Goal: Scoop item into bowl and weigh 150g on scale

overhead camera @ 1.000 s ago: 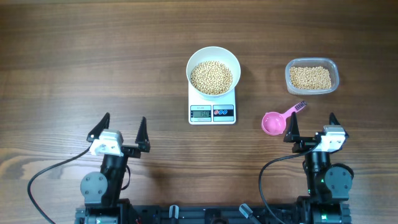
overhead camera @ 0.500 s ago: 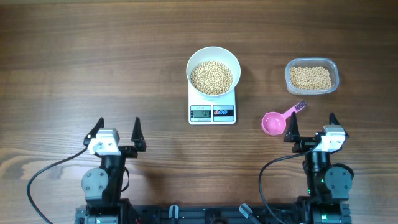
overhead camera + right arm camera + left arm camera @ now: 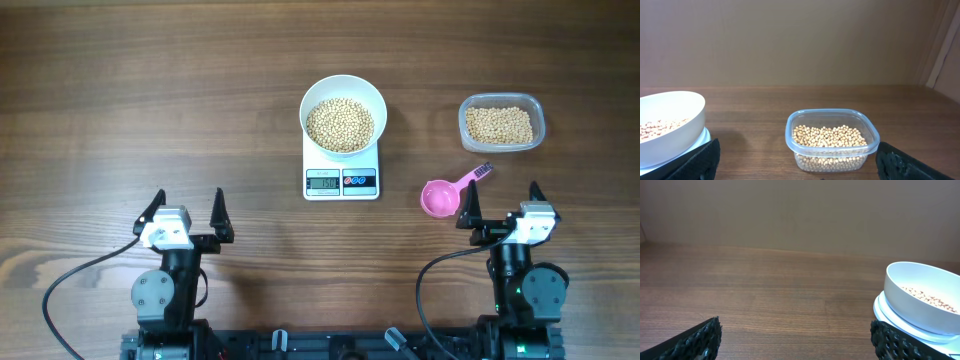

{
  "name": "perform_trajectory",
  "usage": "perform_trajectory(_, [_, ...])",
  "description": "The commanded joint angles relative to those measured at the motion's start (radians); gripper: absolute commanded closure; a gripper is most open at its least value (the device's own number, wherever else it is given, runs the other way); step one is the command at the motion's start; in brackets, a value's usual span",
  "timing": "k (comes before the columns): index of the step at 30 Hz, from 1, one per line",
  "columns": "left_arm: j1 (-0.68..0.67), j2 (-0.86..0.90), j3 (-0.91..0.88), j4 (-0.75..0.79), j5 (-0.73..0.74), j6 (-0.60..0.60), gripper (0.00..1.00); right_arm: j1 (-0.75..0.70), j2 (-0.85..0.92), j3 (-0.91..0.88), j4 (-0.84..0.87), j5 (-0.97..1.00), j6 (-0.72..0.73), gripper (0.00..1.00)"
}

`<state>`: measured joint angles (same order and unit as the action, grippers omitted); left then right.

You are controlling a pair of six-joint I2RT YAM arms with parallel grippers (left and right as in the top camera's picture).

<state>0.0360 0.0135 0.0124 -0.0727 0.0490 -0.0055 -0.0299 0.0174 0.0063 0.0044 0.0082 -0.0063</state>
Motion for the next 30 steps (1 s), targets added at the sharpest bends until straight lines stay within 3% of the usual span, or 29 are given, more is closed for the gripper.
perform_trajectory(1, [0.008,-0.011,-0.007,-0.005,-0.018,-0.005,0.00,-0.004,-0.013,-0.001,0.002,-0.005,-0.017,0.00])
perform_trajectory(30, [0.007,-0.011,-0.007,-0.003,0.002,-0.002,0.00,-0.004,-0.013,-0.001,0.002,-0.006,-0.017,0.00])
